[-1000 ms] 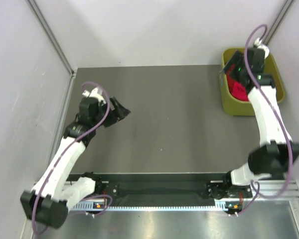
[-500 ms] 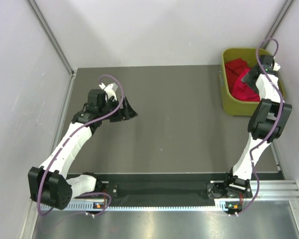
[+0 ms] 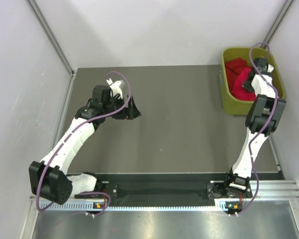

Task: Fold and stack the t-shirts
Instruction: Grab the tshirt from the pile, then move the tshirt to the center of the board

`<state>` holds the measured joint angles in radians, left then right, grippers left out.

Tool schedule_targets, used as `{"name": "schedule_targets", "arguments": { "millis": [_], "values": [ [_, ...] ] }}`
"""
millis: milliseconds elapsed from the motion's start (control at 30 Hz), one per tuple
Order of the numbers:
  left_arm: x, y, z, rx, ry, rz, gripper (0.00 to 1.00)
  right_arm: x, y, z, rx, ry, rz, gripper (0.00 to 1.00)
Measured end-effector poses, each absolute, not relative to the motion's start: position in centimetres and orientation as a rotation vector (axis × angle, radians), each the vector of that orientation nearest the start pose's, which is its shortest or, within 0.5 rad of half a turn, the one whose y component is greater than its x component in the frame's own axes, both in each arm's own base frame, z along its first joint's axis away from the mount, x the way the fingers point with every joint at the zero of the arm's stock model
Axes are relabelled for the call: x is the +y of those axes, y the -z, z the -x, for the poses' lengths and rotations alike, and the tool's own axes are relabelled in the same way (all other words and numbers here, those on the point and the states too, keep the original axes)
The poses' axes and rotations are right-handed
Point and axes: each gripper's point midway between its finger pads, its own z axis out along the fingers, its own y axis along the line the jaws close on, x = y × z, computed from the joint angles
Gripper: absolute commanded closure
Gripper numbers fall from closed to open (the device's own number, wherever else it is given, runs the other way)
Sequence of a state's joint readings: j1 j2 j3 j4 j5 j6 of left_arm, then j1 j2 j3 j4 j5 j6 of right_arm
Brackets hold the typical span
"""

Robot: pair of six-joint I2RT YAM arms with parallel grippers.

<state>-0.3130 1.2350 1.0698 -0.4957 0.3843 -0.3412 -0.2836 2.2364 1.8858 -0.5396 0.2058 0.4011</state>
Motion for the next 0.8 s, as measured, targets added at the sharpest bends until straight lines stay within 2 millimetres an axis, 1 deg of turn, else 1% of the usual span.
{"name": "schedule_targets", "arguments": {
  "millis": [33,67,100,167,200,267,333,367,400,500,567,600,633,667,700,733,800],
  "values": [
    [-18.2,-21.0,-30.2,2.280,0.779,-0.191,0.13,-17.7,-8.1,-53.4,2.271,0.209,-0.900,1.00],
    [-18.3,-21.2,-30.2,2.277,0.780,-0.197,0.12,-17.8,-8.7,-53.7,2.268,0.217,-0.898,1.00],
    [-18.3,-21.4,-30.2,2.273,0.778,-0.200,0.12,-17.9,-9.7,-53.9,2.262,0.228,-0.895,1.00],
    [-18.5,-21.8,-30.3,2.263,0.777,-0.205,0.11,-17.9,-12.1,-54.4,2.235,0.247,-0.887,1.00],
    [-18.6,-22.0,-30.4,2.258,0.779,-0.206,0.11,-17.9,-13.6,-54.8,2.208,0.258,-0.880,1.00],
    [-19.1,-22.6,-30.3,2.246,0.797,-0.210,0.11,-17.4,-17.4,-55.6,2.130,0.265,-0.856,1.00],
    [-19.6,-23.2,-30.2,2.240,0.828,-0.202,0.10,-16.2,-21.1,-55.5,2.070,0.256,-0.828,1.00],
    [-19.9,-23.4,-30.1,2.237,0.854,-0.192,0.10,-15.3,-23.5,-55.3,2.031,0.244,-0.810,1.00],
    [-20.1,-23.6,-30.0,2.235,0.873,-0.185,0.09,-14.6,-25.4,-55.0,2.003,0.233,-0.794,1.00],
    [-20.7,-24.2,-29.8,2.235,0.935,-0.140,0.10,-10.9,-32.9,-53.6,1.887,0.160,-0.719,1.00],
    [-21.0,-24.5,-29.6,2.242,0.975,-0.098,0.11,-7.6,-37.8,-52.2,1.808,0.099,-0.657,1.00],
    [-21.1,-24.6,-29.6,2.246,0.993,-0.075,0.12,-5.6,-40.2,-51.2,1.772,0.064,-0.620,1.00],
    [-21.2,-24.7,-29.5,2.250,1.007,-0.053,0.12,-3.3,-42.5,-50.1,1.740,0.019,-0.576,1.00],
    [-21.2,-24.9,-29.4,2.251,1.024,-0.025,0.12,-0.3,-44.8,-48.6,1.708,-0.036,-0.520,1.00],
    [-21.2,-25.2,-29.3,2.248,1.037,-0.005,0.11,2.4,-46.6,-47.2,1.686,-0.090,-0.469,1.00],
    [-21.1,-25.7,-29.2,2.242,1.050,0.021,0.11,5.1,-48.1,-45.7,1.664,-0.149,-0.417,1.00],
    [-20.8,-26.7,-28.9,2.214,1.063,0.062,0.11,9.9,-49.7,-42.5,1.652,-0.268,-0.319,1.00]
  ]
}}
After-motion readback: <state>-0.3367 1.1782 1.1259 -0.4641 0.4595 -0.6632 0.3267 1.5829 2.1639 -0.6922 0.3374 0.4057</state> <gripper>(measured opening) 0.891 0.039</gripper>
